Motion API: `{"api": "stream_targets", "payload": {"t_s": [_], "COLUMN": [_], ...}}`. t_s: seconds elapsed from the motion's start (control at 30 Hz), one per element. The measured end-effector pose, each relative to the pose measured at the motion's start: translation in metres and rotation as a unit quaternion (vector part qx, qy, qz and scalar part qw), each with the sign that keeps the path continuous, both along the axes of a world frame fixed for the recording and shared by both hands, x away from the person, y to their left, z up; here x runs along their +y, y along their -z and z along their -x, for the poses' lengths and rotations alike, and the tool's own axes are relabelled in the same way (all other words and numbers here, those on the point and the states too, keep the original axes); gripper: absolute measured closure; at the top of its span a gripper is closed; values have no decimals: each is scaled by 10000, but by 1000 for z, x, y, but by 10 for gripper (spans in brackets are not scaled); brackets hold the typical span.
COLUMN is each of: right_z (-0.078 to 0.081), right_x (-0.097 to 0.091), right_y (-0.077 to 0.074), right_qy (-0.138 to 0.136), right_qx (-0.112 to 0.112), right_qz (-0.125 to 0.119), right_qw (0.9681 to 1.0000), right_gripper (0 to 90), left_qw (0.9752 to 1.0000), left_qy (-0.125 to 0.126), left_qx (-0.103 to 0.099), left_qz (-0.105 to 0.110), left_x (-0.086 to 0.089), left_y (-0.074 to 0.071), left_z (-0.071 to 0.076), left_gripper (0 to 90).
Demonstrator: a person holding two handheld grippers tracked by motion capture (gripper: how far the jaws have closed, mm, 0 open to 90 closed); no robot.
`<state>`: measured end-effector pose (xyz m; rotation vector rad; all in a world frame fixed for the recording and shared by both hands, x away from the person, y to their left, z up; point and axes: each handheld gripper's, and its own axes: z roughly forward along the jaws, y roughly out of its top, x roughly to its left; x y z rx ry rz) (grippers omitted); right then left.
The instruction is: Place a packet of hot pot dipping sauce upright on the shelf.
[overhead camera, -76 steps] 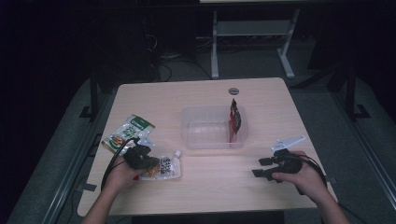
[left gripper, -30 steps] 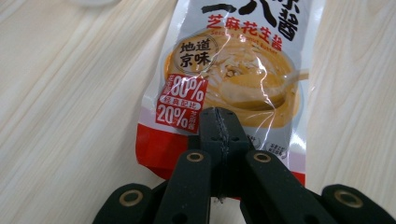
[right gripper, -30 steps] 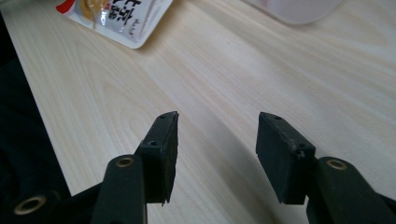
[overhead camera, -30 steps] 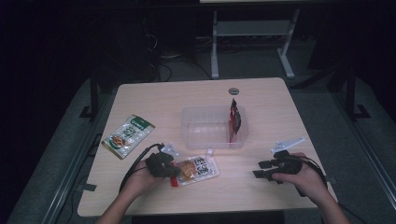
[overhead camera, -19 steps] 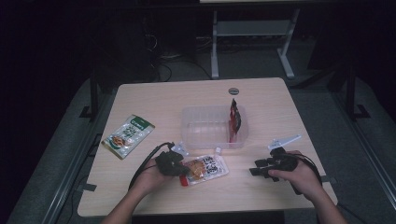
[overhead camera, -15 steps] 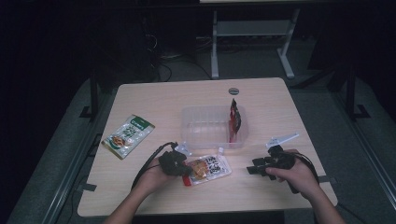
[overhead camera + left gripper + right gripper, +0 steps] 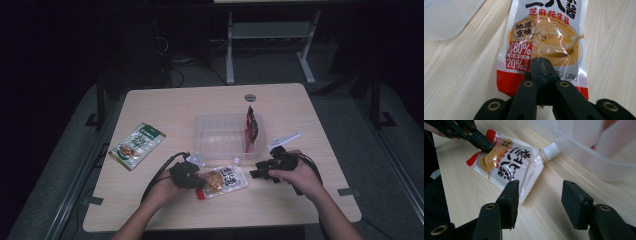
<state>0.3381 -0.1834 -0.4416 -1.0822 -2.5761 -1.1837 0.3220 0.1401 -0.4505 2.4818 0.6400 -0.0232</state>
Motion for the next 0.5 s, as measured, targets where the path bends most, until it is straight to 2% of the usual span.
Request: {"api": "stream_targets", "payload": {"t_s": [0.1,0.27,0.37,0.5], "right_z": [-4,-9,-8,-6], "right_x": [9,25,28,30], "right_y": [1,8,15,18], "right_qy": [-138,-312,-400,-446], "right_qx": [51,132,111,114], "right_qz": [5,113,228,240], "right_qw": [9999,9994,9989,9987], "right_gripper": [473,478,479,479], "left_qw": [10000,10000,10000,10000], "left_qy": [-36,48,34,37], "left_qx": [66,-2,16,40], "left_qz": [47,-32,28,57], "left_x": [1,1,1,1], "left_y": [0,0,1,1], "left_z": [-1,-1,-1,-2], "left_gripper": [900,900,900,900]}}
